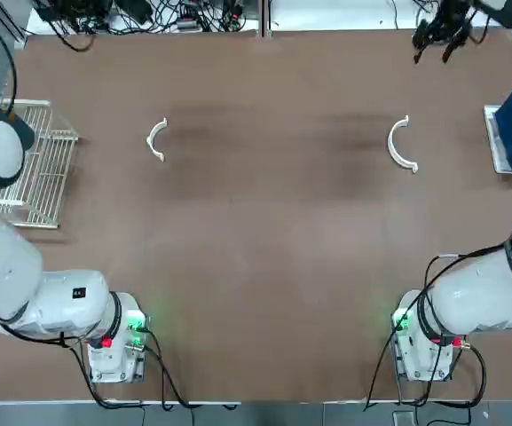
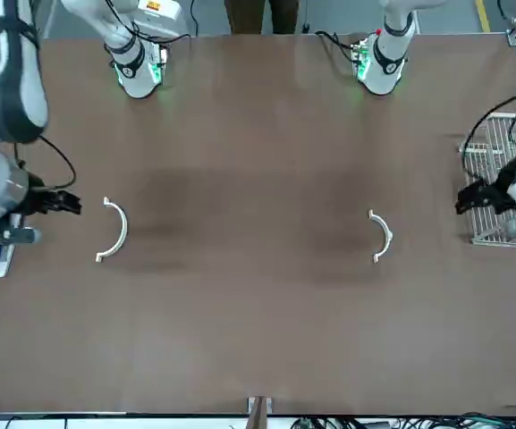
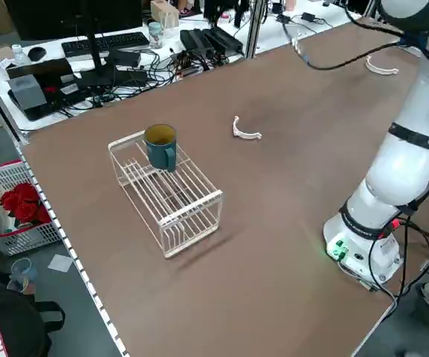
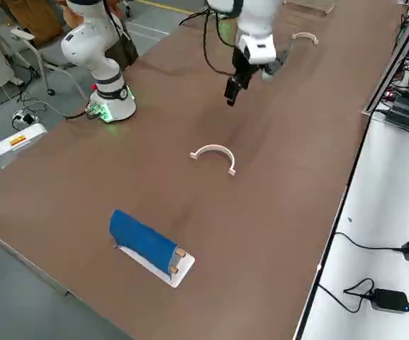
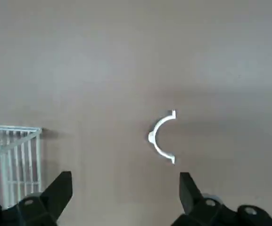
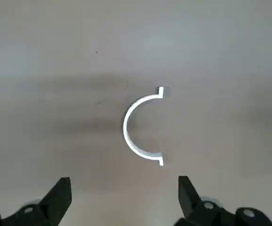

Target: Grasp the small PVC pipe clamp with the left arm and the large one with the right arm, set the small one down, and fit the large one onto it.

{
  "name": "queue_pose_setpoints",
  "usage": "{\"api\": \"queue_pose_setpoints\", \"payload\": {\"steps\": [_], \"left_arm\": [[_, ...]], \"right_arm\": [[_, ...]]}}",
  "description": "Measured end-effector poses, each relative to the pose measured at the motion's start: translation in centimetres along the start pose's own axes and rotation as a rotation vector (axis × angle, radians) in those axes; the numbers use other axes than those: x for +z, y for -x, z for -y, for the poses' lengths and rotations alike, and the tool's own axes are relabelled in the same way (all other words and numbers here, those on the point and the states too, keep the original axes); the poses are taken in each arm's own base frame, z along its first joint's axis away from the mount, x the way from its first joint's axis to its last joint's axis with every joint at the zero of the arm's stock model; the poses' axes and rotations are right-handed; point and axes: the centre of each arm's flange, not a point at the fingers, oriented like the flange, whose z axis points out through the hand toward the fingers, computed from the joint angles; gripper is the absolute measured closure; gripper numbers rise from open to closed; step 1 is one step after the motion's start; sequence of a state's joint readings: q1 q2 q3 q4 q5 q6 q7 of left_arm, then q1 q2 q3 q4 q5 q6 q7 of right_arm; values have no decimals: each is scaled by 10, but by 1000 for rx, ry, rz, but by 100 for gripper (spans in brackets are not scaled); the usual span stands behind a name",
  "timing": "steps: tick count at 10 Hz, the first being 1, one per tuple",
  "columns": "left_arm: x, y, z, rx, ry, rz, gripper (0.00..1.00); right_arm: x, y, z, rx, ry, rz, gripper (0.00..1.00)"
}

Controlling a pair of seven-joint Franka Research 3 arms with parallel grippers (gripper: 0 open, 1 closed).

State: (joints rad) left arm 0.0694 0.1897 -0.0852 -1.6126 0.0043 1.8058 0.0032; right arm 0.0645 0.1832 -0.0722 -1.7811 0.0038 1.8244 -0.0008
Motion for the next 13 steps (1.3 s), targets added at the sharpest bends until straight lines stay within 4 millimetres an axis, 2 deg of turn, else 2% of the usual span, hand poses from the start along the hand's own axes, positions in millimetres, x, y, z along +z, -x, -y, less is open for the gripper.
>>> {"api": "queue_pose_setpoints", "payload": {"steps": [1, 3, 6, 8, 11, 13], "left_arm": [[31, 0, -2, 3, 1, 0, 0], [81, 7, -10, -7, -4, 24, 3], [158, 20, -52, -48, -36, 35, 4], [211, 31, -53, -60, -28, 29, 4], [270, 45, -45, -65, -14, -6, 5], [297, 61, -47, -36, -24, -11, 9]], "right_arm": [[37, 1, 5, -7, 0, -12, 0], [109, 11, 6, -8, 0, -84, 0], [186, 33, 10, -18, 1, -166, 0], [215, 34, 11, -19, 3, -171, 0], [248, 30, 11, -20, 7, -176, 11], [256, 30, 10, -19, 8, -166, 45]]}}
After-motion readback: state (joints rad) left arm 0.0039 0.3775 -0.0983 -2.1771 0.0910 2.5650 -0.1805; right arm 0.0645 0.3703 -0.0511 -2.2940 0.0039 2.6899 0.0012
